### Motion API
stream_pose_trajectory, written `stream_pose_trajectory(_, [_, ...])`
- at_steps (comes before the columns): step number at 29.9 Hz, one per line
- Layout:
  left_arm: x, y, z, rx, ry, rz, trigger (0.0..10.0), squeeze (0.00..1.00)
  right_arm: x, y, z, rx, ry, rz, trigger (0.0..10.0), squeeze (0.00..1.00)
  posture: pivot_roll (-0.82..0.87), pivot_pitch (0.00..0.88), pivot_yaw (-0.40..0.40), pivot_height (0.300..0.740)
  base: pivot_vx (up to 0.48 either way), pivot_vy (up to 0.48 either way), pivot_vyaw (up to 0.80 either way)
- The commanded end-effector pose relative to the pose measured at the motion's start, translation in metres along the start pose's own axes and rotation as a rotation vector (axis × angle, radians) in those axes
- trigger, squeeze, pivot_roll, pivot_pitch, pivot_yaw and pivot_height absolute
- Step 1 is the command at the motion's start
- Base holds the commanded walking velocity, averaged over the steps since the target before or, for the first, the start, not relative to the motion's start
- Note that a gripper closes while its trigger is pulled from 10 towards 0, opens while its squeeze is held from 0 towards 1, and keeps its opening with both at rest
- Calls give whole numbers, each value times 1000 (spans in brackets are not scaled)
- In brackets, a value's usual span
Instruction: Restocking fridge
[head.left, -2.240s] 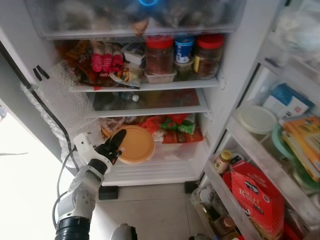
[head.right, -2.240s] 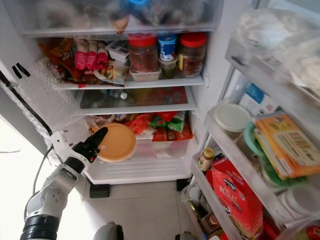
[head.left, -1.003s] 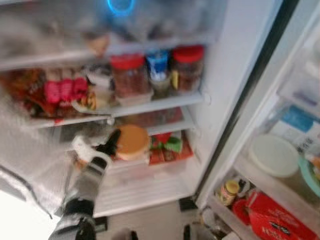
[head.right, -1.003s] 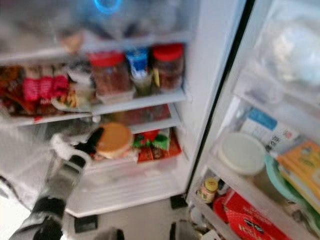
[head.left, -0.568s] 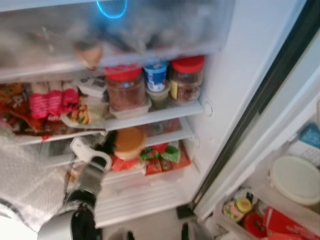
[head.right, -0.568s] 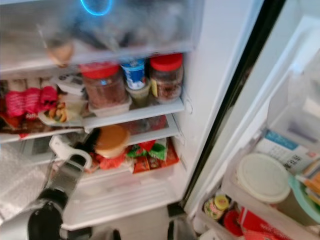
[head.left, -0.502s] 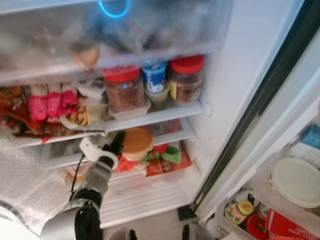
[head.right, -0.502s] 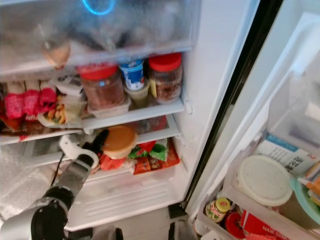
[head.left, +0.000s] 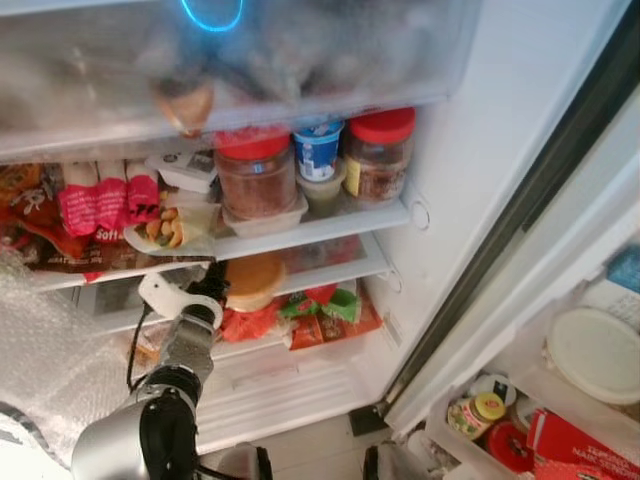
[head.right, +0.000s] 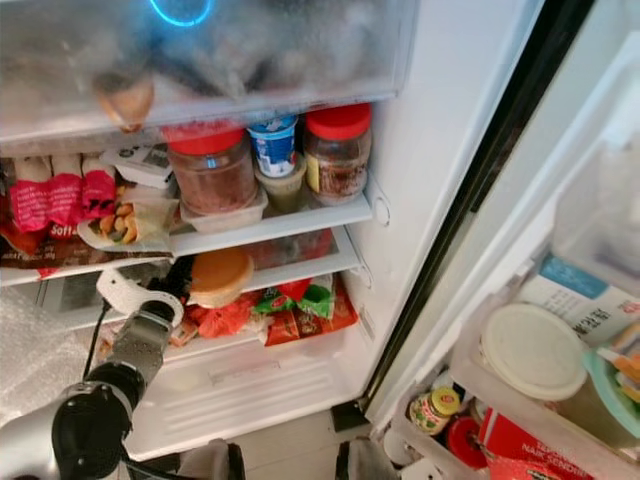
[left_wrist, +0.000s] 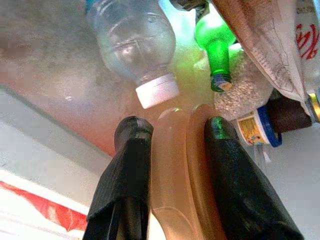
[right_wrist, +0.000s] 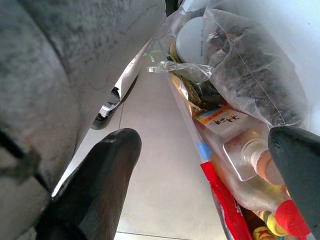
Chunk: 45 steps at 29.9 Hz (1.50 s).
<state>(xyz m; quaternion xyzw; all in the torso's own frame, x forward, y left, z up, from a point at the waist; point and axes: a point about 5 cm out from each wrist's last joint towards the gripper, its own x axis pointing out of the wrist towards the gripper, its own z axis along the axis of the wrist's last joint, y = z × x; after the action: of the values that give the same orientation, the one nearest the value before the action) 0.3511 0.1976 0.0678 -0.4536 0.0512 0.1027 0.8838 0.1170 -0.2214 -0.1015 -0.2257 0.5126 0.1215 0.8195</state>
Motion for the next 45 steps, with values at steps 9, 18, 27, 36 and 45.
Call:
stream_pose_trajectory(9, [4, -2, 14, 3, -70, 54, 10000, 0, -4, 18, -22, -54, 78, 66, 10000, 0, -135, 135, 2, 658, 0, 0, 0])
stream_pose_trajectory(18, [6, -8, 16, 51, -68, 32, 10000, 1000, -4, 18, -19, -51, 73, 60, 10000, 0, -131, 127, 10, 658, 0, 0, 0])
stream_pose_trajectory(27, [7, -12, 19, 54, -81, 4, 10000, 1000, -3, 18, -18, -47, 70, 58, 10000, 0, -116, 121, 16, 658, 0, 0, 0])
stream_pose_trajectory(36, [7, -12, 24, 35, -94, -48, 10000, 1000, -3, 19, -17, -44, 65, 58, 10000, 0, -106, 114, 24, 658, 0, 0, 0])
stream_pose_trajectory(45, [7, -11, 38, 21, -137, -101, 10000, 1000, -3, 19, -16, -34, 62, 52, 10000, 0, -94, 100, 30, 658, 0, 0, 0])
